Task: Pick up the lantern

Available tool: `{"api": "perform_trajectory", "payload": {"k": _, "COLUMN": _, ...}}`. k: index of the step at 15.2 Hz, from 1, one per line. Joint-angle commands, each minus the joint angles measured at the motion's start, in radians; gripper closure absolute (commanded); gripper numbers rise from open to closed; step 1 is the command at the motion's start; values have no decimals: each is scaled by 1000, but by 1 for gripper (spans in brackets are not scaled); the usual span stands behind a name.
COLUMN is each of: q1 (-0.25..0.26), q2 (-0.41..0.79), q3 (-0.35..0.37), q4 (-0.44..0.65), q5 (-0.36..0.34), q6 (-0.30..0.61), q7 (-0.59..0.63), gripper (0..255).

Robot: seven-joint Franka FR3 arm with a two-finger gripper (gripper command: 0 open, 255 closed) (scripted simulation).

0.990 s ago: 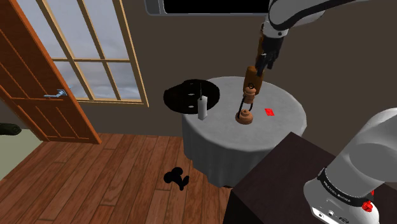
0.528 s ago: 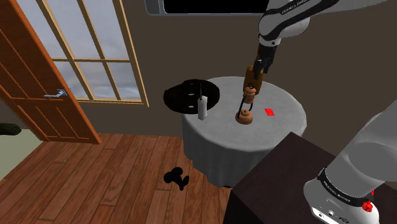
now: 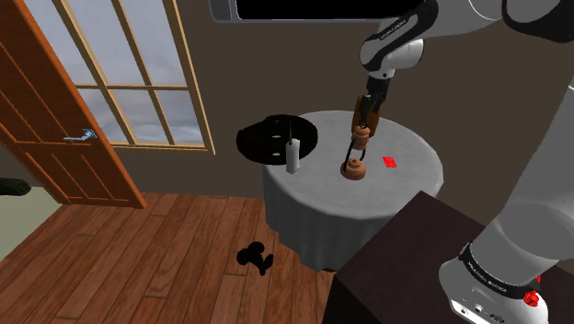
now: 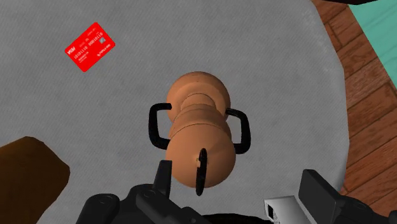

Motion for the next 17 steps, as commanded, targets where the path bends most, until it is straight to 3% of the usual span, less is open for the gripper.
{"api": "perform_trajectory", "payload": {"k": 1, "q1": -25, "q2": 80, "q3": 0, "q4": 59, "q5": 41, "q6": 11, "q7": -41, "gripper": 0}}
{"api": "perform_trajectory", "payload": {"k": 11, "q1": -37, "q2": 147, "q3": 14, "q4": 38, "q5": 72, "q6": 96, "q7": -63, "gripper": 0}}
{"api": "perform_trajectory", "payload": {"k": 12, "q1": -38, "q2": 147, "q3": 14, "q4": 38, "q5": 73, "q6": 96, "q7": -65, "gripper": 255}}
{"api": "perform_trajectory", "payload": {"k": 17, "q1": -38, "q2": 147, "q3": 14, "q4": 38, "q5": 73, "q6": 95, "q7": -65, "gripper": 255}}
